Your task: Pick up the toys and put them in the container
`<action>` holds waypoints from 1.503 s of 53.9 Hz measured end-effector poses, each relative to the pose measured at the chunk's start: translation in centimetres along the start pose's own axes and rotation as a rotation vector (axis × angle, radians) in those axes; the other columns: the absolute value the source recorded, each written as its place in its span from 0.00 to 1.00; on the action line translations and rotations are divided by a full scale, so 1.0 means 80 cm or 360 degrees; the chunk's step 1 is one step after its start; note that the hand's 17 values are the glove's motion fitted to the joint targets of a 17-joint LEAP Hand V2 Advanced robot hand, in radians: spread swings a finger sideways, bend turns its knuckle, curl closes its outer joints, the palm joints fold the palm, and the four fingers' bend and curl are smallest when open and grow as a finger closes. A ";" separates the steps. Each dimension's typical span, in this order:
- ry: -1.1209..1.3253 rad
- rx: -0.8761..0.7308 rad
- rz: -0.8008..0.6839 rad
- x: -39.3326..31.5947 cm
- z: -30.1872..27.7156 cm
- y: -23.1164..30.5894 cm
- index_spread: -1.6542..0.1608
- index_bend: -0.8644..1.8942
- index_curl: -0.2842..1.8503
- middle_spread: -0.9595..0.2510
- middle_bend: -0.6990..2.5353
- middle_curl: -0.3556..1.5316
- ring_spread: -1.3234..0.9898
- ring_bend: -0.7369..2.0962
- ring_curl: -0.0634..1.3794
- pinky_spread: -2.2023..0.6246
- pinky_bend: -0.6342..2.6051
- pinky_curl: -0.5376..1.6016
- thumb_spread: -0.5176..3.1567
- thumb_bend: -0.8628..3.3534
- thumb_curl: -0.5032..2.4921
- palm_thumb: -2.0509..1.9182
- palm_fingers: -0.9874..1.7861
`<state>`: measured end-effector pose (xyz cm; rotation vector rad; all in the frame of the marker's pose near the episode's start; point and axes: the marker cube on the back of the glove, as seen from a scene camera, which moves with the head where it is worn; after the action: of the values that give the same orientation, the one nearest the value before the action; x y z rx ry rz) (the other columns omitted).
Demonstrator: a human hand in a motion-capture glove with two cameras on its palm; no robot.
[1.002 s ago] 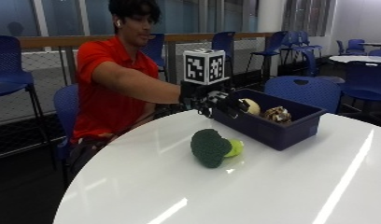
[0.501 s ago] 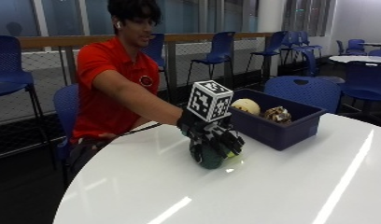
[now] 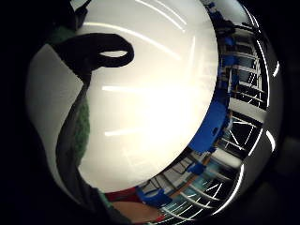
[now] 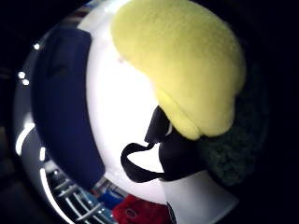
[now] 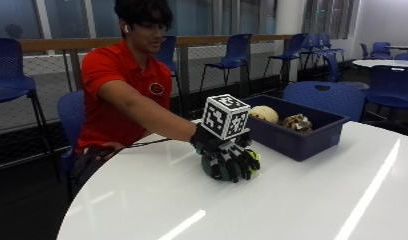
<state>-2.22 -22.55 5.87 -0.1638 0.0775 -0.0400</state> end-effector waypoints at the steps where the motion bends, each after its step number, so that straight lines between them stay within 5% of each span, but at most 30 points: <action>1: 0.0002 0.0012 0.0006 0.000 0.000 -0.001 0.70 0.34 0.21 0.66 0.32 0.38 0.47 0.54 0.39 0.70 0.59 0.45 0.48 0.20 0.27 0.54 0.45; 15: 0.0100 0.0198 -0.0008 -0.009 -0.004 0.002 0.69 0.36 0.19 0.51 0.37 0.42 0.40 0.60 0.41 0.64 0.59 0.44 0.52 0.24 0.30 0.61 0.60; 27: 0.0105 0.0192 -0.0050 -0.006 -0.019 0.023 0.68 0.38 0.21 0.45 0.38 0.45 0.37 0.62 0.43 0.63 0.57 0.44 0.45 0.25 0.37 0.68 0.67; 41: 0.0075 0.0343 -0.0047 -0.026 -0.131 0.053 0.67 0.39 0.24 0.41 0.36 0.48 0.36 0.62 0.44 0.63 0.55 0.45 0.39 0.25 0.41 0.69 0.70; 58: 0.0096 0.0516 -0.0268 -0.180 -0.259 0.083 0.66 0.38 0.26 0.38 0.34 0.52 0.35 0.62 0.45 0.63 0.55 0.46 0.36 0.24 0.46 0.70 0.70; 81: 0.0050 0.0552 -0.0454 -0.337 -0.276 0.095 0.65 0.38 0.30 0.34 0.33 0.58 0.35 0.60 0.46 0.63 0.54 0.47 0.34 0.23 0.50 0.69 0.67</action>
<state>-30.56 -17.36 -15.11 0.1738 0.0772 -0.3387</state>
